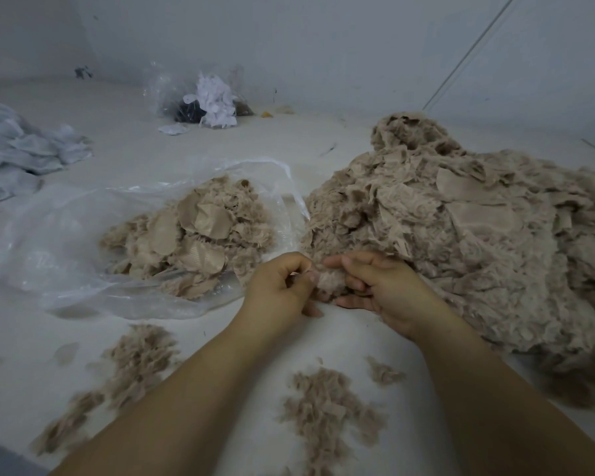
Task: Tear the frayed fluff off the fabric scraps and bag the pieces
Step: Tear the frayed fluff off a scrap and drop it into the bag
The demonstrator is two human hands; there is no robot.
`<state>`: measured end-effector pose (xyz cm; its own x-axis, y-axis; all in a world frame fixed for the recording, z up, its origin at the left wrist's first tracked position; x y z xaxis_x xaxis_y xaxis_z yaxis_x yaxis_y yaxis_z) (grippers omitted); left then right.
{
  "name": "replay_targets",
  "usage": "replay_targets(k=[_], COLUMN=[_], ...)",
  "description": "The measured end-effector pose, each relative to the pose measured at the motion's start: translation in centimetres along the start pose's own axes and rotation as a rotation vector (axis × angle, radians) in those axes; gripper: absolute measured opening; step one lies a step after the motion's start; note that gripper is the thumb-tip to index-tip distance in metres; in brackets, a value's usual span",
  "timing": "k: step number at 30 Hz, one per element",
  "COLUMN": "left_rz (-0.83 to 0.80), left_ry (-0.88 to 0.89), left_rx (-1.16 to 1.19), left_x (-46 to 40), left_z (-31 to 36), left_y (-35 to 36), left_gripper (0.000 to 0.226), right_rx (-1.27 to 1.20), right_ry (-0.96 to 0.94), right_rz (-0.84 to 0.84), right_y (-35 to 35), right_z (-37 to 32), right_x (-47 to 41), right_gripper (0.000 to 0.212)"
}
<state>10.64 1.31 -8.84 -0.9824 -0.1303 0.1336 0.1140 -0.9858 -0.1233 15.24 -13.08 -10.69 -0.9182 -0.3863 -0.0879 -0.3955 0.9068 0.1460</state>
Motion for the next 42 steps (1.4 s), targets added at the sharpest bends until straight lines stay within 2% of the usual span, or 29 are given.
replay_targets(k=[3, 6, 10, 15, 20, 25, 32, 34, 37, 39, 42], left_rz=[0.03, 0.087, 0.167, 0.243, 0.209, 0.157, 0.04, 0.065, 0.12, 0.124, 0.166], left_ry=[0.007, 0.059, 0.027, -0.011, 0.013, 0.014, 0.216, 0.184, 0.034, -0.031, -0.036], left_rx=[0.096, 0.014, -0.018, -0.033, -0.026, 0.009, 0.086, 0.087, 0.019, -0.017, -0.133], left_x=[0.0, 0.0, -0.3, -0.8, -0.8, -0.6, 1.4, 1.2, 0.1, -0.3, -0.3], left_z=[0.1, 0.4, -0.2, -0.6, -0.3, -0.3, 1.7, 1.4, 0.1, -0.4, -0.4], left_y=[-0.2, -0.6, -1.6, -1.9, -1.0, -0.3, 0.6, 0.1, -0.7, -0.7, -0.5], left_gripper=[0.021, 0.023, 0.036, 0.034, 0.036, 0.036, 0.022, 0.025, 0.038, 0.034, 0.043], right_rx=[0.034, 0.045, 0.091, 0.085, 0.099, 0.119, 0.16, 0.145, 0.157, 0.162, 0.186], right_ry=[0.005, 0.027, 0.06, 0.064, 0.064, 0.098, 0.101, 0.114, 0.11, 0.105, 0.077], right_rz=[-0.026, -0.009, -0.015, -0.007, -0.014, -0.023, -0.034, -0.021, 0.003, 0.009, -0.01], right_y=[0.1, 0.0, -0.1, -0.2, 0.0, 0.5, 1.0, 0.8, 0.5, 0.4, 0.5], right_z=[0.1, 0.3, 0.6, 0.6, 0.6, 0.5, 0.2, 0.4, 0.5, 0.4, 0.2], right_x=[-0.1, -0.2, -0.3, -0.3, -0.3, -0.2, -0.2, -0.1, -0.2, -0.2, -0.2], right_gripper=[0.027, 0.026, 0.027, 0.028, 0.029, 0.038, 0.032, 0.03, 0.025, 0.026, 0.027])
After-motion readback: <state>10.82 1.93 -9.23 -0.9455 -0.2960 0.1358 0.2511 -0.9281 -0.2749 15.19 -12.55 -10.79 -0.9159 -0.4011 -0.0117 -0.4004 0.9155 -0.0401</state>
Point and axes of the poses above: each hand's wrist, its own x-axis away from the middle knuckle, its own y-axis out of the palm, z = x × y, the point moved 8 cm from there along -x, towards the middle knuckle, and after that the axes turned 15 degrees about -y, right-handed, at the moved point
